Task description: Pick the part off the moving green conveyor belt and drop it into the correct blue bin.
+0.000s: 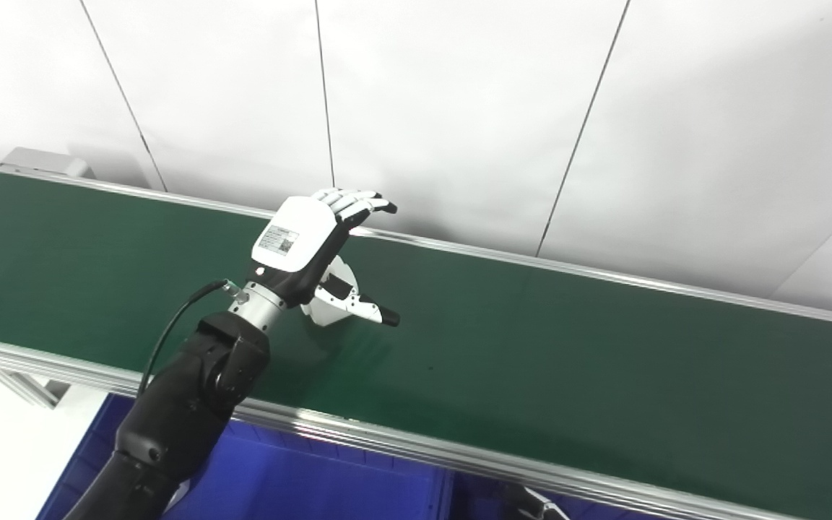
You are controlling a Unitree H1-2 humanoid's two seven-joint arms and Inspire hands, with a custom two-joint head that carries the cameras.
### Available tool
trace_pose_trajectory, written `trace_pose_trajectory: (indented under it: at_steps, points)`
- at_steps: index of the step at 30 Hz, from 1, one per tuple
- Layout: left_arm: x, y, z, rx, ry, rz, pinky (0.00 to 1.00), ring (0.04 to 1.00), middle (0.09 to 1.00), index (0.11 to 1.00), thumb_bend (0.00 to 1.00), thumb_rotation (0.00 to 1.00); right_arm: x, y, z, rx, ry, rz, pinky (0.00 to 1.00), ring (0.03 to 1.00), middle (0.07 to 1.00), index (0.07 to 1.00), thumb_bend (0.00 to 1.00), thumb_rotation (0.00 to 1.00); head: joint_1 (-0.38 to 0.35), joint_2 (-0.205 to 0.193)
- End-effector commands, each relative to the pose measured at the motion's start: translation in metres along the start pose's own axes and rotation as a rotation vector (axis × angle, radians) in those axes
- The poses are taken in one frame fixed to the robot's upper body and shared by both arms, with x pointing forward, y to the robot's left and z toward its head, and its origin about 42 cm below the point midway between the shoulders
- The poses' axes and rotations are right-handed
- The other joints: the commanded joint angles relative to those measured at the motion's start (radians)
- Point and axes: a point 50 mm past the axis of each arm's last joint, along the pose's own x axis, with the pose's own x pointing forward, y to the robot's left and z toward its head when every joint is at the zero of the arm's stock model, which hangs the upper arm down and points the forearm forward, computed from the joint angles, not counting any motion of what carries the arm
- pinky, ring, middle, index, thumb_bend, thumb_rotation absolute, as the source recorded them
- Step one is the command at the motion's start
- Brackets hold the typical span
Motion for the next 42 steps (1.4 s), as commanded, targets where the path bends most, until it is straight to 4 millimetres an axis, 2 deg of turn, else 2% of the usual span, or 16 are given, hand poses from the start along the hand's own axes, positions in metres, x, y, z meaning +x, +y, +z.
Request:
trace_pose_trajectory:
  at_steps: [1,6,10,16,21,28,32,34,38,40,42]
  points:
    - [0.017,0.015,-0.006,0.041,-0.018,0.034,0.82,0.827,0.84,0.778,0.9,0.65,0.005,0.001,0.008,-0.015,-0.05,-0.002,0.67,0.778,0.827,0.806,0.9,0.99,0.001,0.0]
    - [0.027,0.011,-0.014,0.072,-0.023,-0.045,0.81,0.819,0.836,0.776,0.9,0.62,0.004,0.002,0.009,-0.012,-0.052,-0.001,0.67,0.778,0.828,0.804,0.91,0.98,0.001,0.001]
    - [0.029,0.007,-0.021,0.075,-0.02,-0.092,0.79,0.807,0.823,0.769,0.93,0.62,0.004,0.002,0.009,-0.009,-0.054,0.003,0.67,0.776,0.827,0.803,0.89,0.98,0.001,0.003]
    - [0.024,0.002,-0.028,0.049,-0.015,-0.21,0.8,0.812,0.827,0.779,0.93,0.61,0.004,0.003,0.009,-0.005,-0.055,0.011,0.67,0.783,0.837,0.808,0.89,0.98,-0.001,0.01]
    - [0.019,0.0,-0.033,0.056,-0.008,-0.267,0.8,0.818,0.832,0.784,0.93,0.65,0.003,0.004,0.009,-0.003,-0.056,0.012,0.67,0.781,0.837,0.811,0.9,0.98,-0.001,0.013]
    - [0.02,0.001,-0.03,0.072,0.014,-0.377,0.8,0.82,0.836,0.796,0.92,0.65,0.004,0.006,0.01,-0.005,-0.06,0.01,0.67,0.783,0.836,0.807,0.9,0.98,-0.004,0.017]
    - [0.021,-0.005,-0.031,0.1,0.039,-0.395,0.8,0.819,0.832,0.789,0.93,0.64,0.004,0.006,0.011,-0.002,-0.063,0.011,0.68,0.786,0.837,0.81,0.89,0.97,-0.003,0.015]
    - [0.021,-0.009,-0.032,0.129,0.045,-0.371,0.78,0.802,0.819,0.782,0.91,0.51,0.004,0.006,0.011,-0.004,-0.063,0.011,0.68,0.787,0.837,0.81,0.89,0.97,-0.005,0.013]
    - [0.023,-0.023,-0.032,0.159,0.07,-0.329,0.76,0.786,0.809,0.777,0.88,0.35,0.004,0.008,0.01,0.005,-0.061,0.006,0.68,0.789,0.839,0.809,0.9,0.97,-0.01,0.015]
    - [0.023,-0.029,-0.029,0.154,0.088,-0.312,0.63,0.741,0.789,0.761,0.87,0.25,0.004,0.008,0.011,0.001,-0.063,0.005,0.68,0.785,0.835,0.809,0.9,0.98,-0.011,0.017]
    - [0.024,-0.035,-0.028,0.148,0.093,-0.294,0.58,0.708,0.779,0.751,0.85,0.19,0.004,0.009,0.012,-0.004,-0.065,0.004,0.68,0.783,0.833,0.81,0.9,0.98,-0.011,0.019]
